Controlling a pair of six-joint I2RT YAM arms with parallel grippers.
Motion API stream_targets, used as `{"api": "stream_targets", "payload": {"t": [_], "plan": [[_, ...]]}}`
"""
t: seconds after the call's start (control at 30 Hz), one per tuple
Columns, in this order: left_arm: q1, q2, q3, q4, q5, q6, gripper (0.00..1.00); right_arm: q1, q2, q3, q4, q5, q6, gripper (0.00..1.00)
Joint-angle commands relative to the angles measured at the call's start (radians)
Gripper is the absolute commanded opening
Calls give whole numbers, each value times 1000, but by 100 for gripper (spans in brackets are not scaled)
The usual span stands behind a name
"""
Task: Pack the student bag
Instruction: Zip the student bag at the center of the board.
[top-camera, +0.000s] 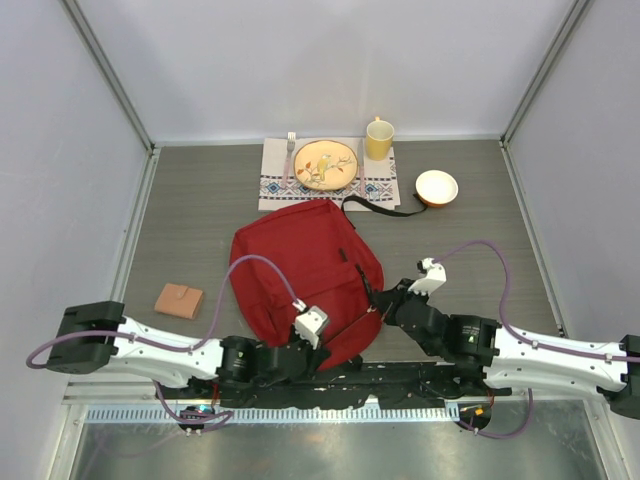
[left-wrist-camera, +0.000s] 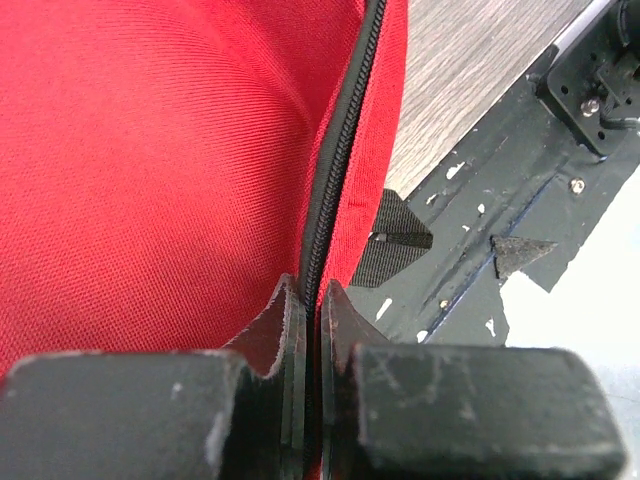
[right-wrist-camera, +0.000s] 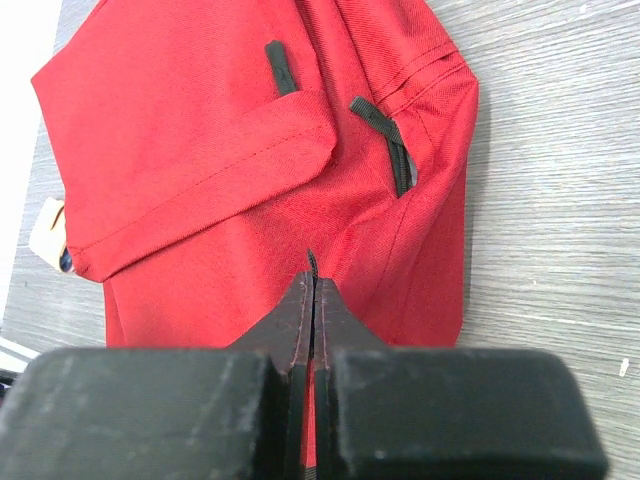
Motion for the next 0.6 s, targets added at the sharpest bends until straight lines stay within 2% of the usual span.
{"api": "stream_targets", "payload": {"t": [0.0,0.1,0.23,0.27,0.3,0.4,0.57], "plan": [[-30,-82,-72,-111,-64,-134,0,-21,-29,5,35,110,21,1],[-30,-188,-105,-133,-133,-163,0,-21,-33,1,40,97,19,1],[-30,-352,-126,-180,-236,-147,7,-21,-23,-10,70,58,19,1],[-28,-411,-129,-182,-270,-122,12,-21,-20,-22,84,49,19,1],[-28,-445,-132,-187,-279,-108,22,-21,-11,-30,113,26,15,1],[-28,-550,-128,-216,-319,-56,41,-22,12,-38,156,-9,8,1],[-28,-633,-90,-236,-307,16,56,-21,83,-27,207,-41,-8,1]]}}
